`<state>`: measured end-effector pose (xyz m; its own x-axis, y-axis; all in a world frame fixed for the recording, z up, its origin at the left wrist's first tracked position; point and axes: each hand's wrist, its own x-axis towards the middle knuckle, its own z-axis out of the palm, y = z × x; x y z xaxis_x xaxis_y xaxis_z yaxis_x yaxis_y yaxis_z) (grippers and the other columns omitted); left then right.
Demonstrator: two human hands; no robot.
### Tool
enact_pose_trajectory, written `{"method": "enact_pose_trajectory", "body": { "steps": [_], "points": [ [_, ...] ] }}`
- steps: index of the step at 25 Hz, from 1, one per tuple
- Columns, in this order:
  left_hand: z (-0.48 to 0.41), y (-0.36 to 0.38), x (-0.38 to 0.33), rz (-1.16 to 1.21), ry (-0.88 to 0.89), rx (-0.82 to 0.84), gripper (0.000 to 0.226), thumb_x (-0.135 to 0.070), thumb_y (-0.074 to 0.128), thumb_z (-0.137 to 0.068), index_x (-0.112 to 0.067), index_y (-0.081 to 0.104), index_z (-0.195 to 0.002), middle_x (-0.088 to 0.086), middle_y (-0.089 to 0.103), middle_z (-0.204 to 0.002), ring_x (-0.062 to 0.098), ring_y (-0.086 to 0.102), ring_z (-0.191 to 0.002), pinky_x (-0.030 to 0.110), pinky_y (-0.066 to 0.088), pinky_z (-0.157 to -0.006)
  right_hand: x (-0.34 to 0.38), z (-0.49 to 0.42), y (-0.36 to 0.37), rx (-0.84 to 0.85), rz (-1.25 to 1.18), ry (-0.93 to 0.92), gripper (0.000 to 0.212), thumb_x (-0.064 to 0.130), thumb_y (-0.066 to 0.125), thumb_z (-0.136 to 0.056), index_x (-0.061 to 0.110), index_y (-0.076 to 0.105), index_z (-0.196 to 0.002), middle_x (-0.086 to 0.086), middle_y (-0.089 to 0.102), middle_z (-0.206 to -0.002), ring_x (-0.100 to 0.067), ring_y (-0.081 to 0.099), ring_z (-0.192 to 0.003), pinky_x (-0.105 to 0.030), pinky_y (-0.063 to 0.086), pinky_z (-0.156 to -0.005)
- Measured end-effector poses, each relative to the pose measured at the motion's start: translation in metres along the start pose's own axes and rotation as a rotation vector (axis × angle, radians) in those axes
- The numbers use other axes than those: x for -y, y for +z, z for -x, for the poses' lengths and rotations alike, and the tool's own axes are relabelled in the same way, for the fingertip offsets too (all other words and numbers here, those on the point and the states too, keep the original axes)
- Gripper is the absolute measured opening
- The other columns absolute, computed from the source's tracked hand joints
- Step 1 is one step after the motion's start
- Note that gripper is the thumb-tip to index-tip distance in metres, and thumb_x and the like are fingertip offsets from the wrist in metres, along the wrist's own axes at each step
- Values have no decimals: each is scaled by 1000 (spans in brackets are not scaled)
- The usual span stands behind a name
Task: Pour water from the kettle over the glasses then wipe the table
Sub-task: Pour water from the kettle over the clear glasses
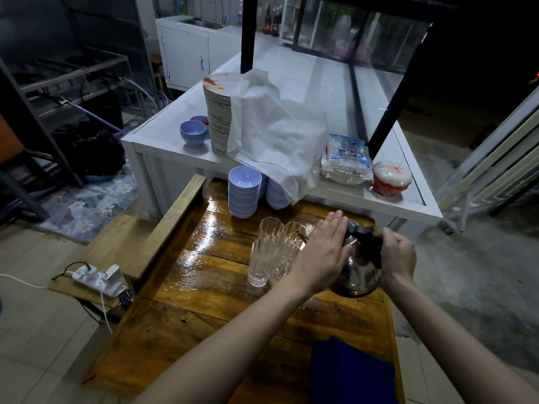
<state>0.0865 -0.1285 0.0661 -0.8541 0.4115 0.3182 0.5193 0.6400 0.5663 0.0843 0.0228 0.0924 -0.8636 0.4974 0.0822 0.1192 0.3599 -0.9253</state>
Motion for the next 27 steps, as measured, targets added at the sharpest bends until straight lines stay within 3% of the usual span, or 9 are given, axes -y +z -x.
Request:
{"method": "enact_pose_trajectory", "body": {
  "steps": [4, 9, 13, 16, 27],
  "points": [
    [-12, 3, 0, 59, -43, 17, 75, -51, 6, -94, -7, 7, -154, 9, 3, -163, 16, -4, -151, 27, -7, -121, 11, -17, -3, -4, 140, -69, 37, 21, 51, -87, 15, 48, -51, -5, 44, -52, -21, 40, -56, -33, 29, -53],
    [-23, 8, 8, 163, -123, 34, 64, -35, 28, -105, -8, -1, -154, 7, -8, -163, 13, -13, -149, 24, -9, -119, 29, -37, 3, 48, 308, -222, 37, 32, 46, -78, 16, 41, -45, 1, 40, -46, -17, 38, -50, -34, 28, -51],
    [-28, 11, 13, 223, -167, 44, 66, -35, 29, -105, -10, -7, -154, 5, -14, -163, 10, -18, -148, 23, -10, -119, 34, -50, 10, 76, 397, -314, 36, 36, 46, -77, 16, 55, -49, 0, 52, -49, -15, 47, -51, -28, 32, -49],
    [-30, 13, 15, 252, -187, 51, 66, -35, 28, -105, -12, -10, -154, 3, -17, -162, 8, -20, -147, 21, -11, -118, 31, -61, 14, 88, 456, -381, 41, 38, 46, -79, 9, 69, -62, -9, 64, -58, -23, 57, -58, -27, 39, -53],
    [-34, 19, 12, 325, -228, 19, 66, -36, 27, -105, -13, -12, -153, -1, -23, -159, 6, -22, -146, 23, -11, -119, 38, -79, 16, 147, 523, -557, 39, 39, 46, -80, 15, 66, -57, -4, 60, -52, -22, 55, -52, -29, 37, -52]
  ]
}}
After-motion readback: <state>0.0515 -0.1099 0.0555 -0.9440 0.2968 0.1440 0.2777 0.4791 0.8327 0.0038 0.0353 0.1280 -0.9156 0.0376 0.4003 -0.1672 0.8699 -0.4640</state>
